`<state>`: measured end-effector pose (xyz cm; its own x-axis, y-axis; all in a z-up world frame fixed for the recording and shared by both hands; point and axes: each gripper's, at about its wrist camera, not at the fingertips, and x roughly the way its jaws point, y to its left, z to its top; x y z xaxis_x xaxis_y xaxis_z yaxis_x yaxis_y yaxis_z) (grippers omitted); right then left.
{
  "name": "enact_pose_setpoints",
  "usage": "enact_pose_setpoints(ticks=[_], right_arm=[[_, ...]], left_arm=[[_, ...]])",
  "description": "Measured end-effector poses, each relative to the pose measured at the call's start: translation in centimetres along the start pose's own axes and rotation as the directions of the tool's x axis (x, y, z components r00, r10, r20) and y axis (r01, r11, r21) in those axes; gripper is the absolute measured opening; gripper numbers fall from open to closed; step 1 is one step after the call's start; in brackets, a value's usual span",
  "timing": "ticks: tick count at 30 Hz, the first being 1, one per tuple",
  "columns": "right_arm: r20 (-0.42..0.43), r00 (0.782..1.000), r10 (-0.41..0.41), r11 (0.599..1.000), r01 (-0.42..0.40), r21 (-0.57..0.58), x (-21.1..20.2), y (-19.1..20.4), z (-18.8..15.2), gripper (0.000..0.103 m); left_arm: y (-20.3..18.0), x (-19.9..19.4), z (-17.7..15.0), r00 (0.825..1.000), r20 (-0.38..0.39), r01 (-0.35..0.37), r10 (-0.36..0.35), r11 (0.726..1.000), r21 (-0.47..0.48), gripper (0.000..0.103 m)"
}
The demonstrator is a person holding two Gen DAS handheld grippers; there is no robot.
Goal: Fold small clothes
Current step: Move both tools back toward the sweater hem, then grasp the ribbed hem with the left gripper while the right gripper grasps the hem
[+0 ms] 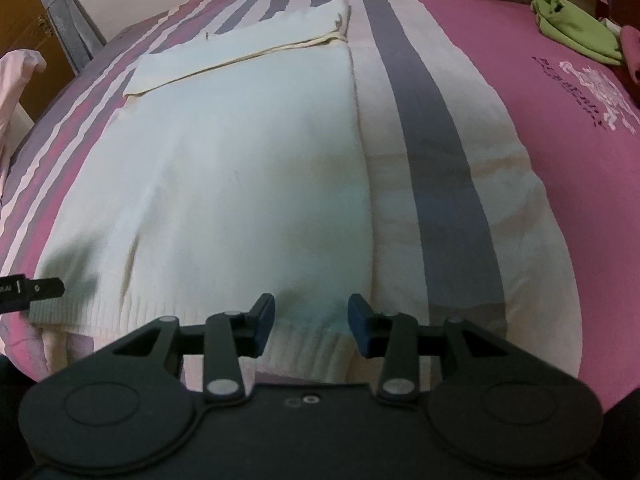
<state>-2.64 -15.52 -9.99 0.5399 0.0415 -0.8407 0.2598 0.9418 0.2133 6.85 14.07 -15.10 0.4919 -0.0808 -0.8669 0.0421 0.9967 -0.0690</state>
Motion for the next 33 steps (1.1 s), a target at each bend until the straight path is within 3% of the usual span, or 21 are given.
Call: enact_pose_setpoints(ticks=[11,19,21,22,23,25,26,29,33], right_arm=[[-0.013,1.0,-0.008,0.999,0.009,0.035,0.2,-1.0,-1.2,0.042],[-0.035,0.999,0.014,0.996,-0.011,0.084,1.0,-1.2,-1.3,0.05],[-0.028,1.0,0.014,0.995,-0.011,0.101,0.9,-1.3,-1.4,0.045],[-0.024,1.0,0.016,0.994,-0.013,0.11,0.9,-1.4,-1.4,0.034],[-0.02,0.999,0.025,0.993,-0.022,0.118,0.8,-1.5,-1.4,0.028],[-0.015,0.999,0.046,0.988,-0.043,0.146,0.6,-1.8,-1.5,0.02],[-0.015,0.999,0.047,0.988,-0.045,0.15,0.6,-2.0,-1.4,0.019],[-0.021,0.999,0.043,0.989,-0.04,0.142,0.6,-1.5,-1.3,0.024],[-0.025,0.999,0.029,0.991,-0.025,0.134,0.9,-1.1,-1.3,0.028]], left_arm=[[3.1,-0.4,-1.3,1.0,0.008,0.004,-0.003,0.995,-0.1,0.095],[3.9,0.8,-1.3,0.997,0.012,0.081,-0.08,0.984,-0.158,0.095],[3.9,0.8,-1.3,0.996,0.019,0.091,-0.089,0.982,-0.168,0.094],[3.9,0.7,-1.4,0.995,0.022,0.099,-0.097,0.98,-0.171,0.087],[3.8,0.7,-1.4,0.995,0.023,0.102,-0.099,0.981,-0.166,0.072],[3.7,0.5,-1.4,0.994,0.025,0.107,-0.104,0.982,-0.158,0.07],[3.7,0.6,-1.3,0.994,0.024,0.112,-0.109,0.98,-0.163,0.068],[3.8,0.5,-1.0,0.991,0.029,0.132,-0.129,0.976,-0.175,0.046],[3.3,0.4,-0.7,0.988,0.024,0.156,-0.154,0.974,-0.162,0.037]])
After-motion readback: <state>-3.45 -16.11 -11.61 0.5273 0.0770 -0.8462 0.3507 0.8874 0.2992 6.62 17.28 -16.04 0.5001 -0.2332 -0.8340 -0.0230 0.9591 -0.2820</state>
